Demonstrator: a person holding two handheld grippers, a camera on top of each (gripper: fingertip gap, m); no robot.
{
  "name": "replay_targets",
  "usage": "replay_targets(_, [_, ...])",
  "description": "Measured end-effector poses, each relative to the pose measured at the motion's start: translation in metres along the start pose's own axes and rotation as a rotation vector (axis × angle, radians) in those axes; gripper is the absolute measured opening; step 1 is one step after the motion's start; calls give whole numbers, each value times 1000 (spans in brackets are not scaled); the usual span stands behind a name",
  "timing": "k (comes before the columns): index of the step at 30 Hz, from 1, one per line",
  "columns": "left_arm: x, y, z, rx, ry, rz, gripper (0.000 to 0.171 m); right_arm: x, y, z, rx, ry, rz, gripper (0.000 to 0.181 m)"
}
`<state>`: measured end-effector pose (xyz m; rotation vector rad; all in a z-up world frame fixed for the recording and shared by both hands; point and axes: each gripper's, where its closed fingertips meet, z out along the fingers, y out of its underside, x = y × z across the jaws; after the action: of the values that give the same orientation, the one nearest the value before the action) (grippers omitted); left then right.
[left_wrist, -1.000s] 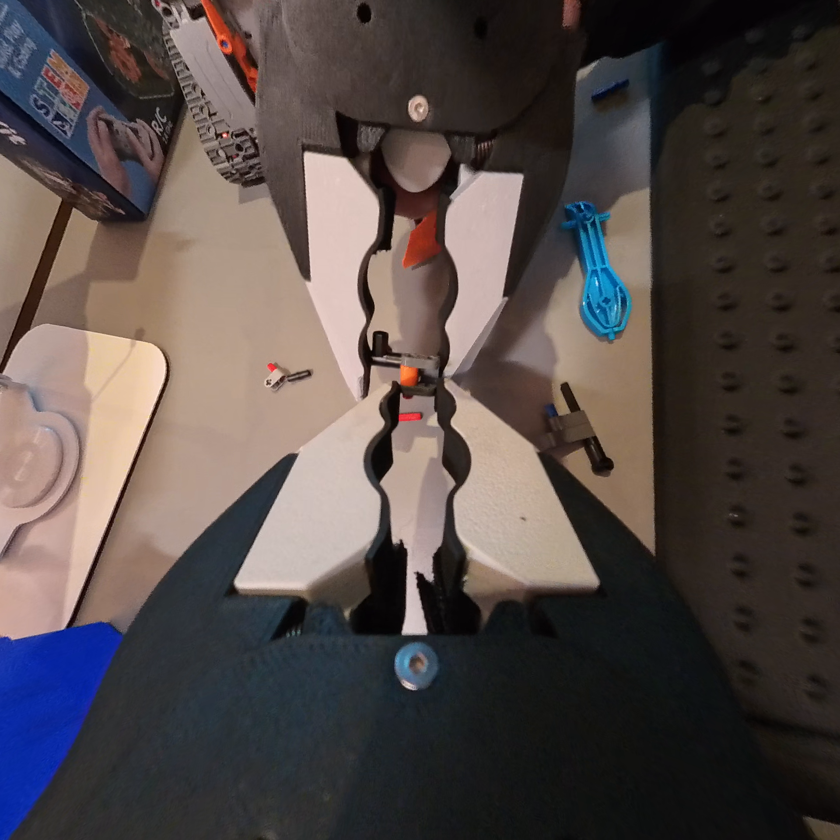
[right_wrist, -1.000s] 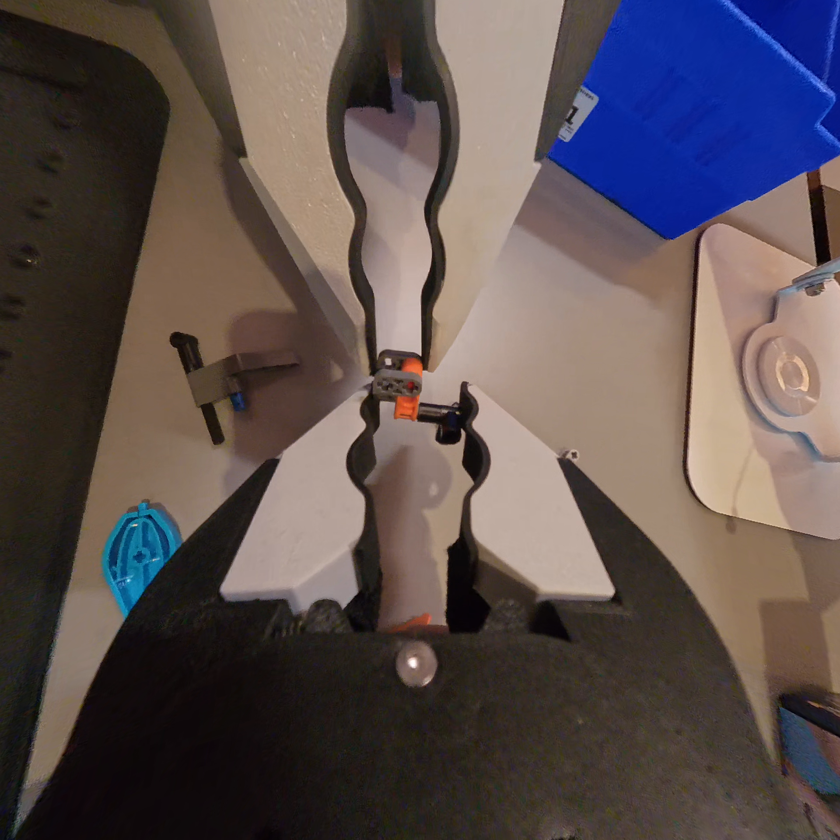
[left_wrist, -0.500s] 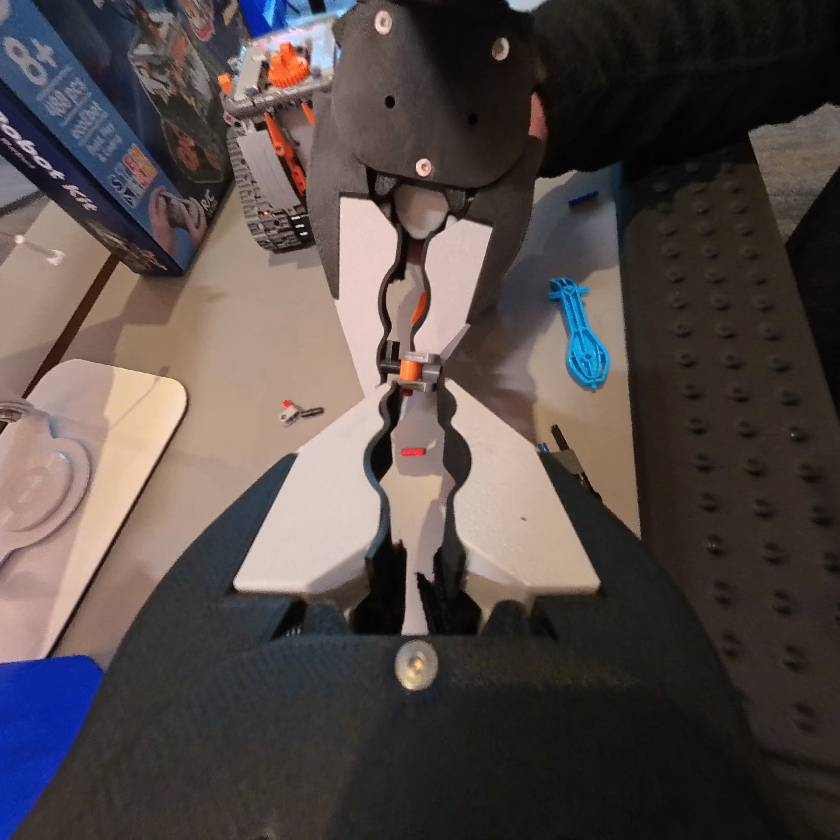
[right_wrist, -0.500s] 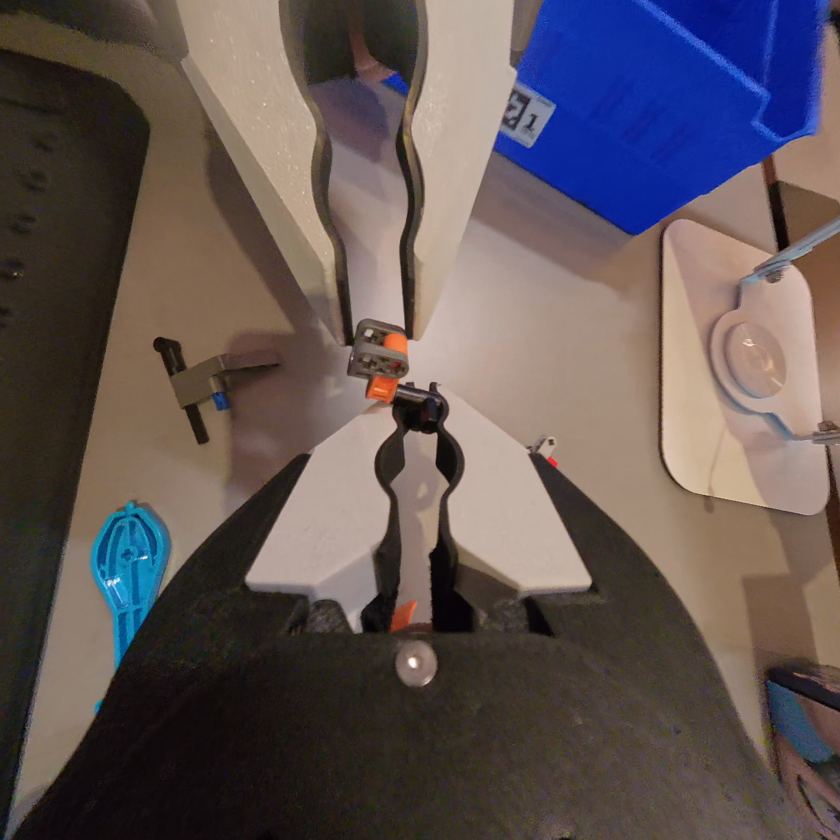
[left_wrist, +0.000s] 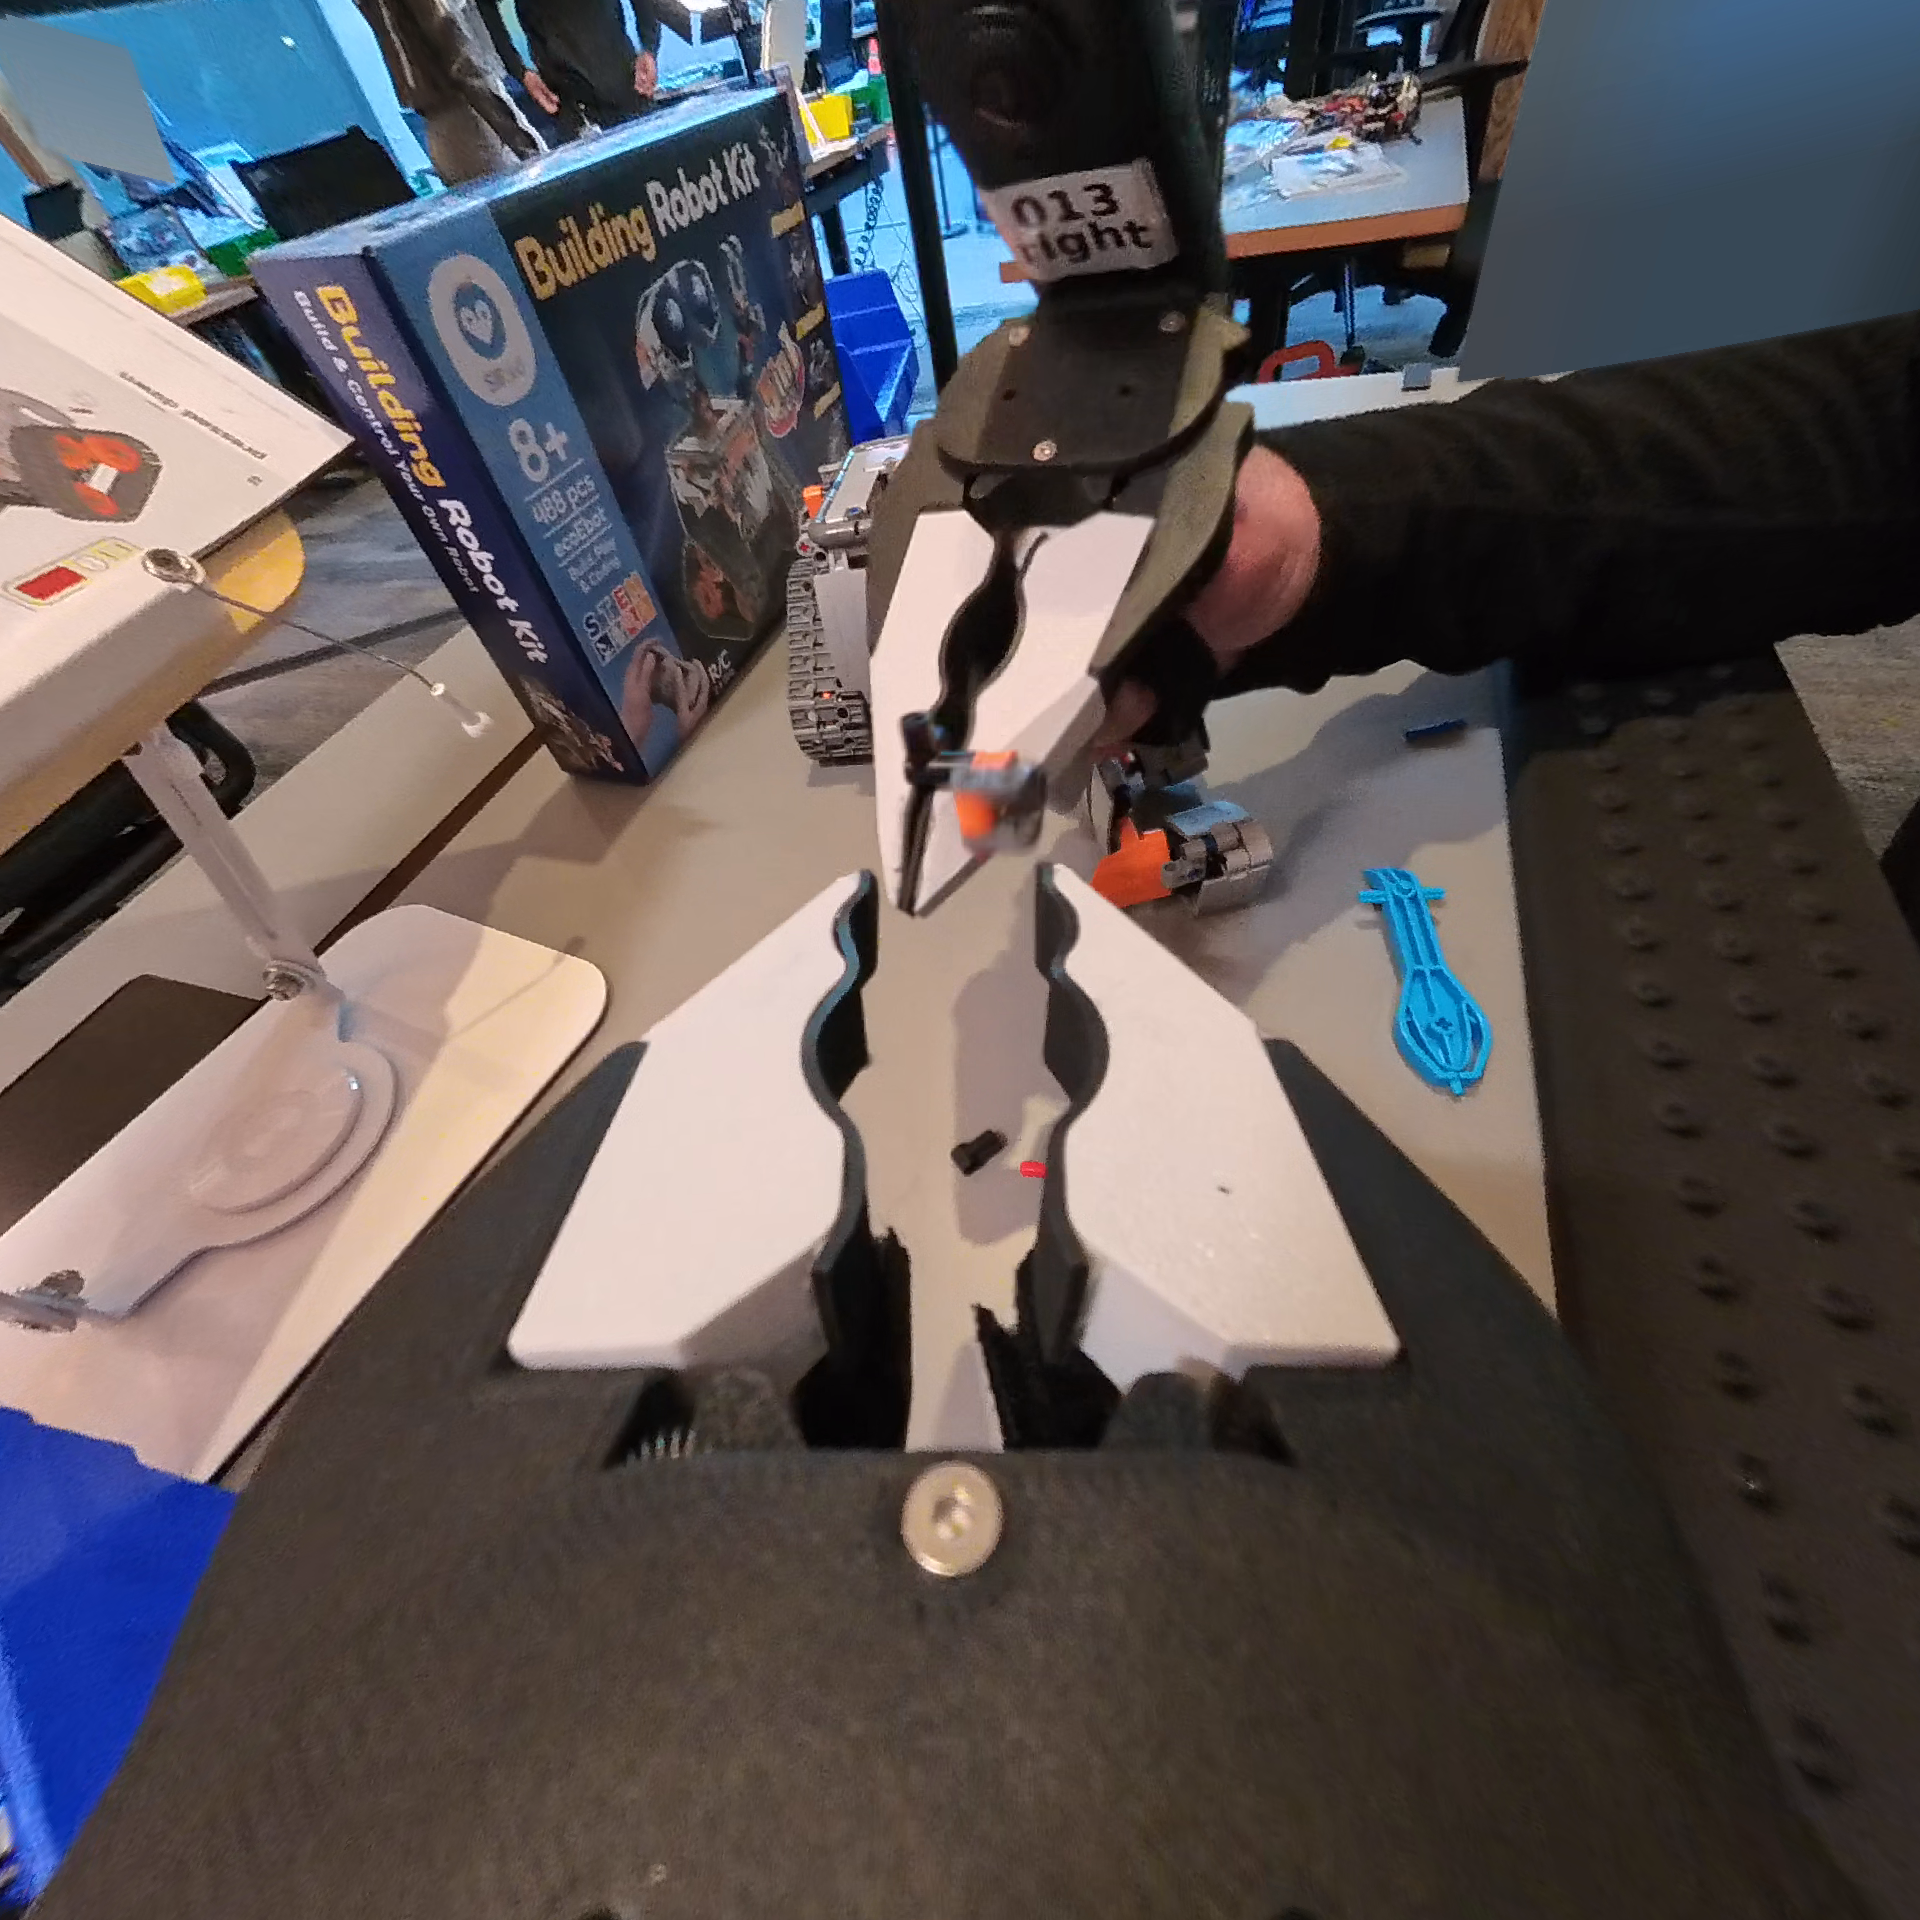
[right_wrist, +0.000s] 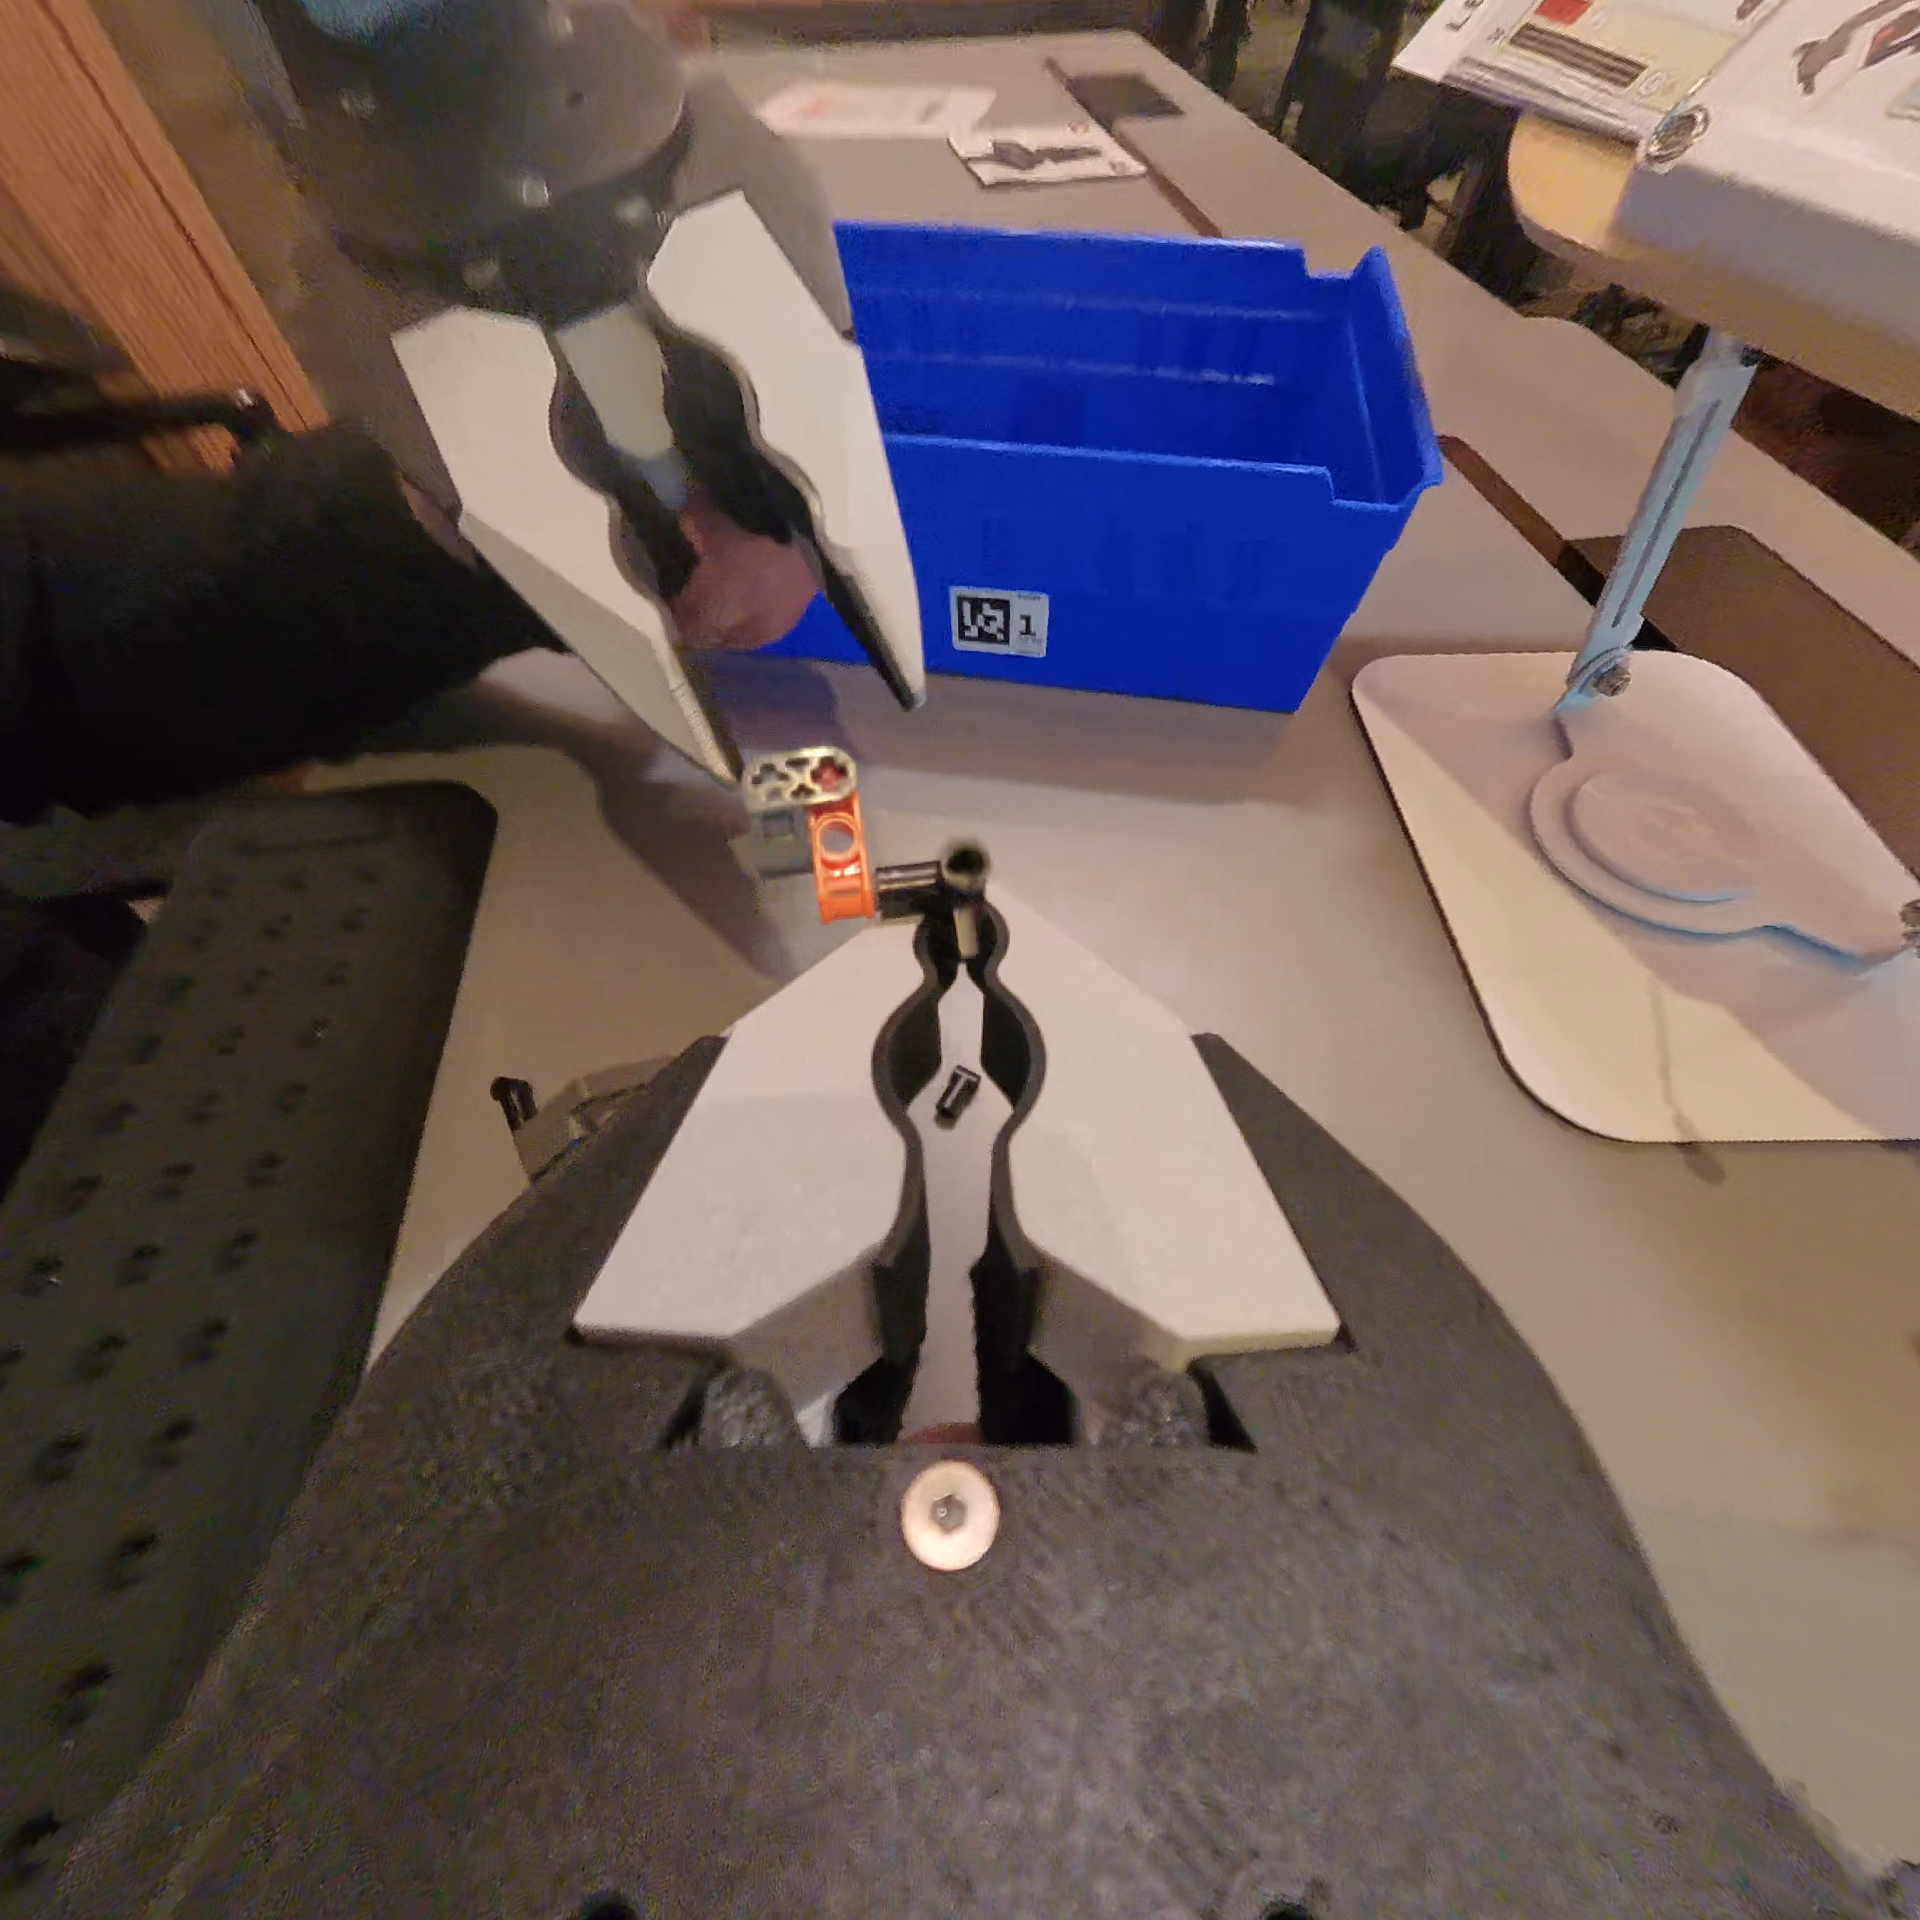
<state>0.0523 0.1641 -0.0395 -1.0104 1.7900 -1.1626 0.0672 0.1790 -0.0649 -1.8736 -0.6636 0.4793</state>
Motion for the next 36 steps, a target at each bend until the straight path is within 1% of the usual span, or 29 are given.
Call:
replay_targets(4, [4,1,7,-14,9,11,30,3,-4,-3,43,-19,55,0])
replay_targets(9, [-1,16,9,-97,-14,11,32,4,1,-2,5,-1,27,0])
replay_targets(11, [0,29,8,-156,17,-33,35,3,2,-4,-10,-1,15,0])
replay_targets(13, [5,50,7,-260,60,-62,38,4,2,-6,-19,-1,17,0])
replay_targets(16, [14,78,5,-411,84,-22,41,7,3,-10,-21,9,22,0])
replay_targets(18, [19,89,10,-464,95,12,43,10,4,-11,-26,18,22,0])
replay_targets(22, [27,107,21,-539,117,62,38,16,4,-16,-35,44,20,0])
replay_targets(25, [32,114,26,-558,137,85,35,28,-10,-36,29,88,27,2])
replay_targets(29, [36,119,29,-573,156,97,28,53,-44,-89,212,156,95,3])
replay_targets(30, [37,120,30,-578,161,97,24,57,-50,-102,252,169,107,3])
replay_targets(31, [37,121,31,-575,158,98,23,61,-54,-113,277,181,107,3])
replay_targets(33, [36,120,31,-571,155,96,23,64,-58,-127,287,218,83,4])
replay_targets(35, [34,119,32,-560,141,106,21,63,-60,-132,283,241,62,5])
replay_targets(36, [34,118,33,-553,139,101,13,62,-59,-131,272,245,55,5])
